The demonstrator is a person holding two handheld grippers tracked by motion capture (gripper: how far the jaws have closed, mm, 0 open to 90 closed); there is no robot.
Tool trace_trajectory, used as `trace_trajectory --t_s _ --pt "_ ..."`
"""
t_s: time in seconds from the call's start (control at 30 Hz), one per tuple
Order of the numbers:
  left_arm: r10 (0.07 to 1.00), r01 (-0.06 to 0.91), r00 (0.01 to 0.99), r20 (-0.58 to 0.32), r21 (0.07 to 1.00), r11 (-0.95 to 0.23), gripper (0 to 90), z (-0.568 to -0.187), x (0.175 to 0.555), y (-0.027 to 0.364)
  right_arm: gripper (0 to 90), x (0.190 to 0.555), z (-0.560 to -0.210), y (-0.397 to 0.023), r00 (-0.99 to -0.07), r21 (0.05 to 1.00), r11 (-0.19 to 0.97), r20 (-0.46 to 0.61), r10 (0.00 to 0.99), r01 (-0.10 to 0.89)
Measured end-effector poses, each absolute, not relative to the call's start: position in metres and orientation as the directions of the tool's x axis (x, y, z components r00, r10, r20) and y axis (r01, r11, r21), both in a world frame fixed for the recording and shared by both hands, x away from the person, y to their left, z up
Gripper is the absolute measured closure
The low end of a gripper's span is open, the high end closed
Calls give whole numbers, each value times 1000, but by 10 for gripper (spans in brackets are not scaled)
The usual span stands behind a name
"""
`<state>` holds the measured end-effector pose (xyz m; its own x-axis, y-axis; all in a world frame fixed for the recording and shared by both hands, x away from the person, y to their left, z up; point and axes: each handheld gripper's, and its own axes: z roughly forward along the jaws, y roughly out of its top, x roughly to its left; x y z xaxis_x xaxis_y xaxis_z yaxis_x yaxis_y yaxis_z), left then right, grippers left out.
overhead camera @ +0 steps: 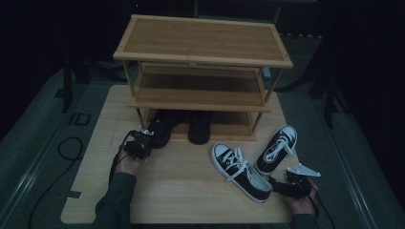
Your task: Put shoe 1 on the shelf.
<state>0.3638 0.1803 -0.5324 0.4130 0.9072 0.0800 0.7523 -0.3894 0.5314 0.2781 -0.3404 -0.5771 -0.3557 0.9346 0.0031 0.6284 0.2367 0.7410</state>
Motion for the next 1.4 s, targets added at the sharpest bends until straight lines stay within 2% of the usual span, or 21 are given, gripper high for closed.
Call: trace_trajectory --t_s 0.6,0.8,0.97,1.4 --pt "845 717 531 57 501 -484 873 -537 387 110 186 278 -577 -340 -356 741 237 3 935 628" --pt "843 715 536 44 507 -481 858 -537 387 112 186 278 -577 -340 -356 741 237 3 935 628" --pt "847 712 531 36 524 -468 810 -536 383 118 186 278 -577 -340 -356 741 237 3 934 628" --pt "860 703 510 13 570 -426 765 -535 363 148 185 278 -577 -340 -357 741 237 3 934 628"
